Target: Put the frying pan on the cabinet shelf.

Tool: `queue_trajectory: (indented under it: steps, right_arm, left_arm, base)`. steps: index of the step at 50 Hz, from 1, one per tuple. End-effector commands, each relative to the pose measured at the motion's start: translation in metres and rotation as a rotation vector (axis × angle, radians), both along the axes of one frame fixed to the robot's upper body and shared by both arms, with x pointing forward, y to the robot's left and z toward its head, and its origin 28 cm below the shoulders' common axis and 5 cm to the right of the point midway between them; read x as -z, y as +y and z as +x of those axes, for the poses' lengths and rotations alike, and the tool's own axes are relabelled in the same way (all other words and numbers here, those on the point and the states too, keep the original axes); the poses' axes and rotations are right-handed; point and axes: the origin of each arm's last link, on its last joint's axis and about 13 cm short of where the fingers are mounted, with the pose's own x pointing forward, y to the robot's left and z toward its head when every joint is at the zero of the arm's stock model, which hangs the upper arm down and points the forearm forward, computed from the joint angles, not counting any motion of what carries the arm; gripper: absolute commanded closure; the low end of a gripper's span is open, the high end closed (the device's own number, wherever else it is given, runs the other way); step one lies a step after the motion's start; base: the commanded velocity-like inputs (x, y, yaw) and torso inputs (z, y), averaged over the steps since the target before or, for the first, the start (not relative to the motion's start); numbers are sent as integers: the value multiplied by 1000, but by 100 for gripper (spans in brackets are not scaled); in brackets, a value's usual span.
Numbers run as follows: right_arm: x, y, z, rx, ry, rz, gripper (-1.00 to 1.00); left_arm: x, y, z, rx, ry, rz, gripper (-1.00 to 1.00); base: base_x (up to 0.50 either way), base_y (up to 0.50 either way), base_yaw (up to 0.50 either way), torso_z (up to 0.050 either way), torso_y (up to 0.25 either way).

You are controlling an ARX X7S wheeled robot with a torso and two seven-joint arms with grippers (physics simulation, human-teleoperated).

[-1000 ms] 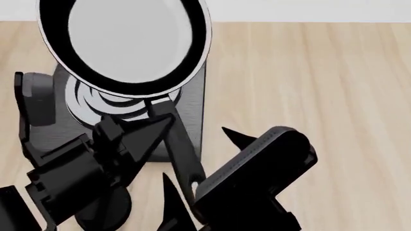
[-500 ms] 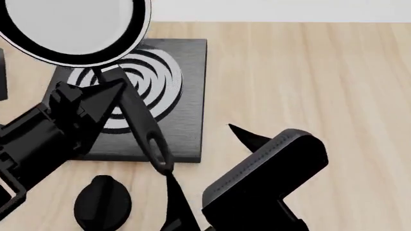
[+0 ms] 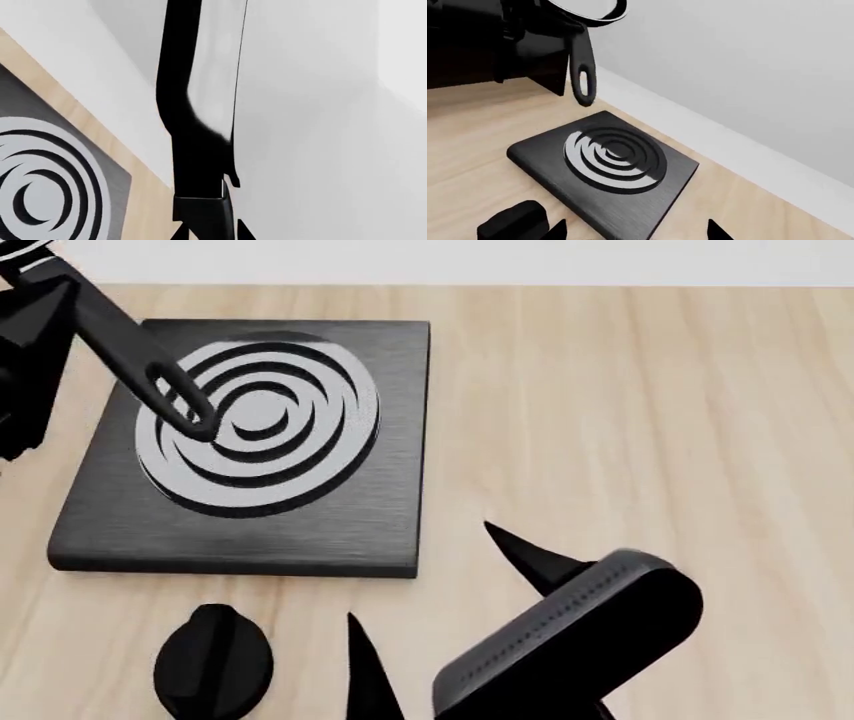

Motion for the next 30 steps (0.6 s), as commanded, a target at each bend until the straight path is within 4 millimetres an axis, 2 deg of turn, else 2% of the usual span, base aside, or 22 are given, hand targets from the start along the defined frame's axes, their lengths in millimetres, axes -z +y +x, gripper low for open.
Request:
queue_trajectory:
  steps: [1,6,9,13,19,26,30]
  right_arm:
    - [3,2,-1,-5,3,10,-100]
    - [5,2,-1,-7,5,14,-100]
    - [7,3,-1,-15,18,23,-100]
    - [7,3,-2,-10,17,13,-100]
    - [9,3,-3,-5,27,0,-100]
    - [12,6,-3,-10,40,-14,-100]
    - [8,7,-3,-9,36,-13,-100]
  left_arm:
    - [-31,30,9,-53,-93,-165,100]
    - [-34,43,10,-84,-92,-181,100]
    - [-33,53,18,-104,-47,-154,100]
    - [-41,65,23,-126,-56,-208,100]
    - [-60,87,28,-171,-55,-265,100]
    - [-81,115,22,-236,-105,-378,100]
    - [-93,122,20,-255,-118,-409,100]
  base:
    - [0,0,0,0,0]
    - [0,1,-4,0,0]
    - [0,2,-3,0,0]
    - [0,2,-2,0,0]
    - [0,2,-1,2,-2]
    - [0,3,-3,0,0]
    - [0,3,-2,0,0]
